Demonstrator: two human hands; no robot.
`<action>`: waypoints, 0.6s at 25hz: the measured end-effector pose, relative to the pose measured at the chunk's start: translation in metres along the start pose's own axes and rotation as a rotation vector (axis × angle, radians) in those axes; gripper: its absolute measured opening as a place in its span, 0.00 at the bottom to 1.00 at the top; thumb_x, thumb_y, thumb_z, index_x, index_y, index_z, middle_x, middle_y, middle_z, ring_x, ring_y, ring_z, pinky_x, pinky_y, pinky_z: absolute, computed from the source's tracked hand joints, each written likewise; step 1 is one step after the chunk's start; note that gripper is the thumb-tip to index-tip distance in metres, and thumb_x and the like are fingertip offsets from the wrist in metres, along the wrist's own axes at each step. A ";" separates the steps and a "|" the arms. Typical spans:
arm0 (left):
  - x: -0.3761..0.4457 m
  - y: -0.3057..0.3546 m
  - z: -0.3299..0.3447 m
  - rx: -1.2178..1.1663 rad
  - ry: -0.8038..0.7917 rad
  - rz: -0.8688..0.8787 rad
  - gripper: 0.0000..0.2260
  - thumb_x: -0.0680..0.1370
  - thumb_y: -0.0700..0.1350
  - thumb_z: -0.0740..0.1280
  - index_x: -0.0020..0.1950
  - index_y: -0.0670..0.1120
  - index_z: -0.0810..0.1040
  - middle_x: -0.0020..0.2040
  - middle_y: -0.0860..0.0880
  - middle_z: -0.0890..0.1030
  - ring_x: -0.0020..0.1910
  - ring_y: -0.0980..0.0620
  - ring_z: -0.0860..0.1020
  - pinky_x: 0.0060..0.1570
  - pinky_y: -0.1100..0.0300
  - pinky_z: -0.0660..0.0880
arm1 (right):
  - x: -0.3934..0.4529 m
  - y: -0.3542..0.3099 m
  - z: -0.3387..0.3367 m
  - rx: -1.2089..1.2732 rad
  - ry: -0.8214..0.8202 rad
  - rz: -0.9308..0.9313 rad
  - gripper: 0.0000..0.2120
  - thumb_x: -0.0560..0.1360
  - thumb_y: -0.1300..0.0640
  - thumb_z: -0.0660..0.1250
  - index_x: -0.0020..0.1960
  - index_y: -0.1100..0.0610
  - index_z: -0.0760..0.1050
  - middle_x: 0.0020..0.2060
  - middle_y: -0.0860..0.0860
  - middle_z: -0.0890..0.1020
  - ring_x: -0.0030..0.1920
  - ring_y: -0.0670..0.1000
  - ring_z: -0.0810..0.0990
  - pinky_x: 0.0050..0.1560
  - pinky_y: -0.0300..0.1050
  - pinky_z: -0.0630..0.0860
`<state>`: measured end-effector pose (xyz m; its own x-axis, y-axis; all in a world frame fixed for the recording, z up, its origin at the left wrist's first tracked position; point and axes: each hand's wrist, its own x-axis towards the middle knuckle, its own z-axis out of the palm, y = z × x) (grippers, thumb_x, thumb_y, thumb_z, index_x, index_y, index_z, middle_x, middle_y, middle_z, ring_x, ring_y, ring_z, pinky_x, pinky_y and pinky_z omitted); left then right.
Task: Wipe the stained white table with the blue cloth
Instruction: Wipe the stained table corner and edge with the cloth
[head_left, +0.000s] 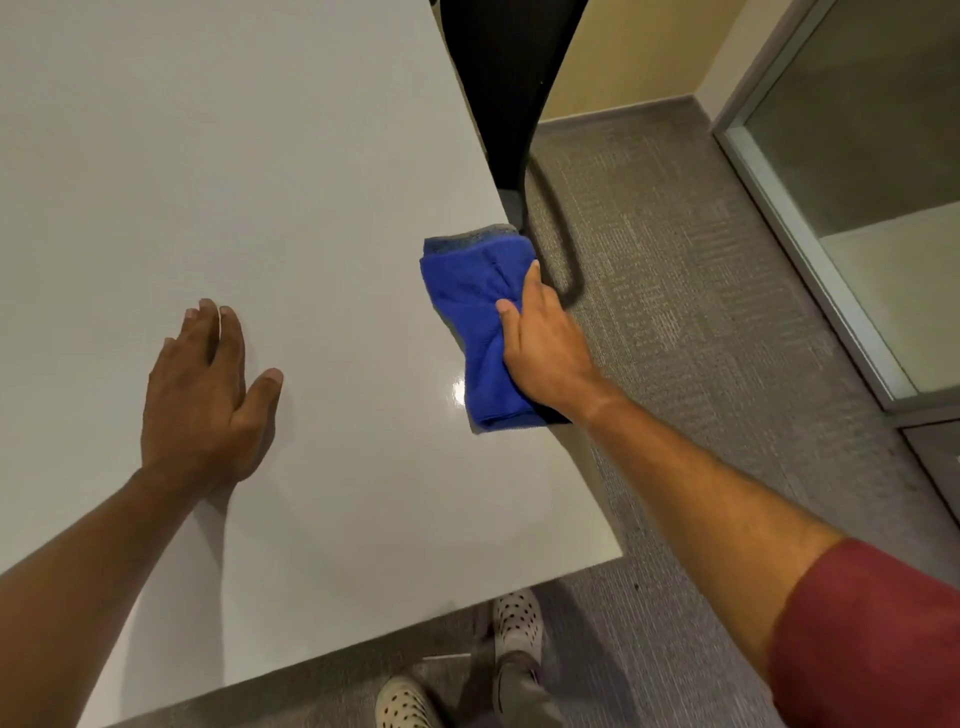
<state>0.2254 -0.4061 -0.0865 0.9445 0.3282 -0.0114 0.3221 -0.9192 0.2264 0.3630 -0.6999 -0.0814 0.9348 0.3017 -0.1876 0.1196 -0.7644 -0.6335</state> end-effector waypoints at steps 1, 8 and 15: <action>0.000 0.000 0.000 -0.004 0.000 0.003 0.36 0.77 0.58 0.51 0.79 0.39 0.53 0.80 0.38 0.53 0.80 0.42 0.50 0.77 0.45 0.49 | -0.016 0.005 0.002 0.007 0.004 0.001 0.31 0.84 0.47 0.51 0.80 0.61 0.45 0.77 0.58 0.61 0.72 0.60 0.69 0.68 0.57 0.68; -0.016 0.001 -0.005 -0.120 0.020 0.007 0.35 0.77 0.57 0.53 0.79 0.40 0.52 0.81 0.40 0.52 0.80 0.45 0.49 0.77 0.47 0.50 | -0.153 0.033 0.013 -0.061 0.042 0.114 0.34 0.82 0.41 0.46 0.80 0.60 0.45 0.81 0.57 0.51 0.80 0.54 0.52 0.78 0.47 0.51; -0.046 -0.015 -0.008 -0.017 -0.028 0.014 0.35 0.78 0.57 0.50 0.79 0.38 0.51 0.81 0.39 0.49 0.80 0.44 0.47 0.78 0.48 0.44 | -0.186 0.007 0.038 -0.510 0.123 0.054 0.36 0.80 0.40 0.42 0.80 0.64 0.48 0.80 0.62 0.50 0.80 0.59 0.47 0.79 0.57 0.44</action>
<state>0.1767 -0.4060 -0.0818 0.9505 0.3088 -0.0355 0.3080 -0.9198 0.2430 0.1774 -0.7397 -0.0790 0.9728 0.2082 -0.1015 0.1888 -0.9665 -0.1738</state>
